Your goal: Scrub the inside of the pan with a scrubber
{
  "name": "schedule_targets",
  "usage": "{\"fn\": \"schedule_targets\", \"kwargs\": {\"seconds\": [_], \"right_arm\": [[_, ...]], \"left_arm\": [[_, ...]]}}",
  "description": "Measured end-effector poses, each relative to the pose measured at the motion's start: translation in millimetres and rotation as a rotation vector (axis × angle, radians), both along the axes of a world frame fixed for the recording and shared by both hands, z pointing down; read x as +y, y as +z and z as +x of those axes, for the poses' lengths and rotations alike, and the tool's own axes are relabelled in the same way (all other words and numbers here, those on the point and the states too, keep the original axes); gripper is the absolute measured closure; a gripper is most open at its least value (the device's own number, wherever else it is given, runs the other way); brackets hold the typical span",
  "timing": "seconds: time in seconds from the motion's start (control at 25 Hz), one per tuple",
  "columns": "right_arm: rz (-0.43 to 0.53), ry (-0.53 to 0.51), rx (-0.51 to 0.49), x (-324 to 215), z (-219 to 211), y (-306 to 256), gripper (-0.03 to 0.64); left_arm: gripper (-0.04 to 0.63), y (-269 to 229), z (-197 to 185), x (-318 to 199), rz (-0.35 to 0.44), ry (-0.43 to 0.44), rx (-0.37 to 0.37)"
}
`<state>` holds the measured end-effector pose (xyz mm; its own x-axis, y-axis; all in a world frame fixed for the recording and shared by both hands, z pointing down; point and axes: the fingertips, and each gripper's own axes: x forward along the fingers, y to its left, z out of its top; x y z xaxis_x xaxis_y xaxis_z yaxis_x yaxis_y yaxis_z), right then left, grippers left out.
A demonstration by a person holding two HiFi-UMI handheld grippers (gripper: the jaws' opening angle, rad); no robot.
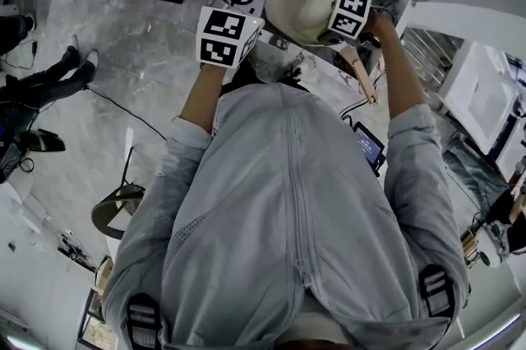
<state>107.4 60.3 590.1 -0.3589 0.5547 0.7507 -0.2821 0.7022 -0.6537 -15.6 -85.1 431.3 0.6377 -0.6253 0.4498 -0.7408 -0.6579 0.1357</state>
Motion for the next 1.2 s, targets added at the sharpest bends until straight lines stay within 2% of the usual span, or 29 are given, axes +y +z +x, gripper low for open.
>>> {"fn": "schedule_targets", "kwargs": {"seconds": [0.12, 0.32, 0.48, 0.68, 0.92, 1.04, 1.2], "right_arm": [[0.1, 0.154, -0.082, -17, 1, -34, 0.535], [0.468, 0.399, -0.134, -45, 33, -97, 0.535], [0.749, 0.574, -0.103, -61, 64, -144, 0.535], [1.037, 0.83, -0.082, -79, 100, -214, 0.535], [1.316, 1.079, -0.113, -80, 136, -298, 0.535], [1.428, 1.127, -0.116, -76, 145, -328, 0.535], [1.505, 1.17, -0.139, -68, 149, -354, 0.535]], "left_arm": [[0.566, -13, 10, -2, 0.022, 0.026, 0.01], [0.566, -48, 44, -1, 0.11, 0.101, 0.019], [0.565, -78, 68, 0, 0.188, 0.139, 0.02], [0.565, -123, 90, -4, 0.293, 0.188, 0.028], [0.565, -174, 108, -2, 0.408, 0.232, 0.051], [0.566, -199, 114, 0, 0.47, 0.251, 0.046], [0.565, -220, 118, 2, 0.534, 0.277, 0.03]]}}
